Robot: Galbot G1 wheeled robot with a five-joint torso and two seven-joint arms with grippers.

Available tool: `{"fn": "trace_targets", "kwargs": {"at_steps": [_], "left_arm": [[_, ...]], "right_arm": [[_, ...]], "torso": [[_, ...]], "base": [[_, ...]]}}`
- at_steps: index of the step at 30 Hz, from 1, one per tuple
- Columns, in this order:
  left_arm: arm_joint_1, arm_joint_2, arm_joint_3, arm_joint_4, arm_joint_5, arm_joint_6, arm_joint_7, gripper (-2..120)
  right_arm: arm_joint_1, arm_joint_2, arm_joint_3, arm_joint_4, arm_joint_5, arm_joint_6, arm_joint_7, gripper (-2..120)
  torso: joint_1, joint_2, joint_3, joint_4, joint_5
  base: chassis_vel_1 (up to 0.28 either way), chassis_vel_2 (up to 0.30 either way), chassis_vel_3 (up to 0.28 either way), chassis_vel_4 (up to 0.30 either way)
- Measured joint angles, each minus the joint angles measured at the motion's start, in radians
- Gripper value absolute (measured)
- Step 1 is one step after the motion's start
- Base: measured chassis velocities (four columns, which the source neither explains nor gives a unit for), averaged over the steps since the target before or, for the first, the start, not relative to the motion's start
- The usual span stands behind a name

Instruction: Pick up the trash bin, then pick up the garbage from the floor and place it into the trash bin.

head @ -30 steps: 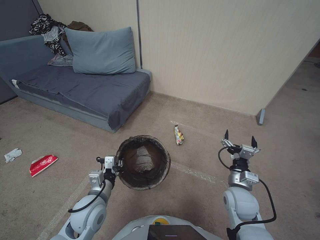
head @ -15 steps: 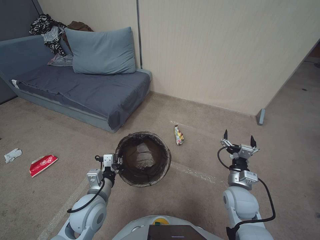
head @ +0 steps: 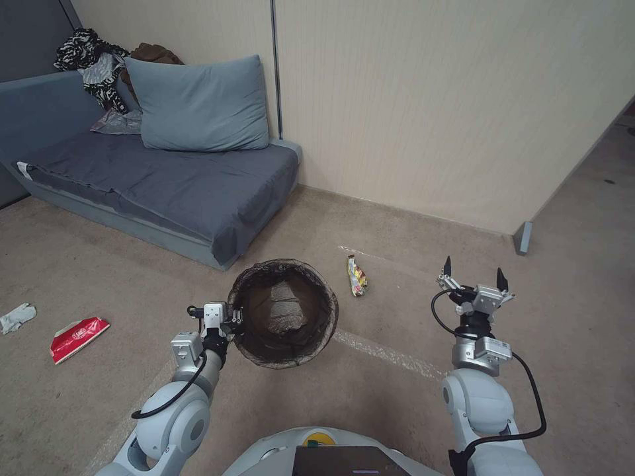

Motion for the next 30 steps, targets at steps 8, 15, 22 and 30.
{"fn": "trace_targets", "kwargs": {"at_steps": [8,15,22,30], "left_arm": [[-0.004,0.005,-0.002,-0.007,-0.009,0.007,-0.007,3],[-0.004,0.008,-0.005,-0.011,-0.013,0.009,-0.010,3],[-0.005,0.006,-0.005,-0.011,-0.015,0.009,-0.013,3],[-0.004,0.007,-0.007,-0.011,-0.025,0.010,-0.015,3]], "right_arm": [[0.003,0.000,-0.002,0.004,0.001,-0.006,0.000,100],[0.007,0.004,-0.003,0.004,-0.001,-0.008,0.002,100],[0.009,0.005,-0.002,-0.001,-0.005,-0.003,0.012,100],[0.008,0.007,-0.003,-0.005,-0.010,-0.004,0.012,100]], "torso": [[0.000,0.000,0.000,0.0001,-0.0001],[0.000,0.000,0.000,0.0000,-0.0001],[0.000,0.000,0.000,0.0000,0.0000],[0.000,0.000,0.000,0.0000,0.0000]], "base": [[-0.113,0.119,0.125,-0.112],[-0.083,0.086,0.095,-0.087],[-0.040,0.036,0.039,-0.034],[0.000,0.000,0.000,0.000]]}}
